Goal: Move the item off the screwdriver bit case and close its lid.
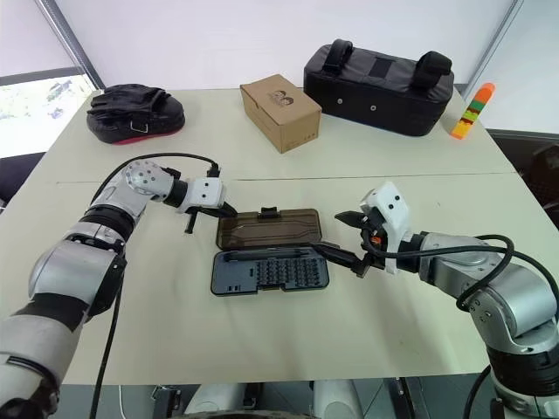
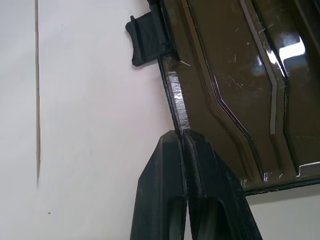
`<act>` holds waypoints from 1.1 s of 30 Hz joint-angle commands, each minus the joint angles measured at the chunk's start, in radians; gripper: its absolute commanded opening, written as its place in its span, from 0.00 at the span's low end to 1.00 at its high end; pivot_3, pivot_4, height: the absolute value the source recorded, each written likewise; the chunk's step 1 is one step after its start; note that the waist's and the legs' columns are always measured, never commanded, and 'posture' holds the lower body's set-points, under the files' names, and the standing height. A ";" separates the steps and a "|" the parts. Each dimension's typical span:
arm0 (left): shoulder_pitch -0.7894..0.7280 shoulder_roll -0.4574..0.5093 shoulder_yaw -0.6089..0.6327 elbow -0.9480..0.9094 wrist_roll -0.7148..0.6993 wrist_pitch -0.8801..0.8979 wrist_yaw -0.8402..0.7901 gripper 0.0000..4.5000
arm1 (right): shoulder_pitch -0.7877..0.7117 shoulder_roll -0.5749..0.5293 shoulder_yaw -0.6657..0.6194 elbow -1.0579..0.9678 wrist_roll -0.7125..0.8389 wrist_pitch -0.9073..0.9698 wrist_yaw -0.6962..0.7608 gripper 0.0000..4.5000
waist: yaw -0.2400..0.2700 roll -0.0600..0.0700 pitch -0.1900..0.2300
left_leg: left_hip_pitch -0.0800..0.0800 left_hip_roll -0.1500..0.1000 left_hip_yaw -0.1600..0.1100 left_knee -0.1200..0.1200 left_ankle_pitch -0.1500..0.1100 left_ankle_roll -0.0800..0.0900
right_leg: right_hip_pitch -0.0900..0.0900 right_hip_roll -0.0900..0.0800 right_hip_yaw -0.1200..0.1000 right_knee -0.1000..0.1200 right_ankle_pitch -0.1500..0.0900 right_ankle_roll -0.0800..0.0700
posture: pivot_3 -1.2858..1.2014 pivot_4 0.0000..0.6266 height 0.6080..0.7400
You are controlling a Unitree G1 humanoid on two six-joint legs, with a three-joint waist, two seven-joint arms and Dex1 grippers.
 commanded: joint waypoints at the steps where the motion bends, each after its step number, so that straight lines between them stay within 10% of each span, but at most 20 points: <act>1: 0.040 -0.005 -0.053 0.025 0.059 -0.015 0.002 0.01 | -0.016 -0.012 0.001 -0.010 -0.004 -0.022 0.012 1.00 | 0.001 0.000 0.000 | 0.000 0.000 0.000 0.000 0.000 0.000 | 0.000 0.000 0.000 0.000 0.000 0.000 | 0.52 0.24 1.00; 20: 0.031 -0.020 -0.016 0.027 0.016 0.048 0.004 0.01 | -0.034 0.005 0.037 0.019 -0.034 -0.050 0.013 1.00 | 0.003 0.000 0.000 | 0.005 0.000 0.000 0.000 0.000 0.000 | 0.005 0.000 0.000 0.000 0.000 0.000 | 0.52 0.24 1.00; 30: 0.025 -0.009 0.027 0.021 -0.024 0.077 -0.020 0.98 | -0.047 0.003 0.064 0.047 -0.060 -0.071 0.038 1.00 | -0.003 0.000 0.000 | 0.006 0.000 0.000 0.000 0.000 0.000 | 0.005 0.000 0.000 0.001 0.000 0.000 | 0.52 0.24 1.00; 33: 0.004 -0.015 0.087 0.016 -0.088 0.154 -0.059 1.00 | -0.051 0.004 0.071 0.055 -0.064 -0.076 0.049 1.00 | -0.004 -0.001 0.000 | 0.006 0.000 0.000 0.000 0.000 0.000 | 0.005 0.000 0.000 0.001 0.000 0.000 | 0.52 0.24 1.00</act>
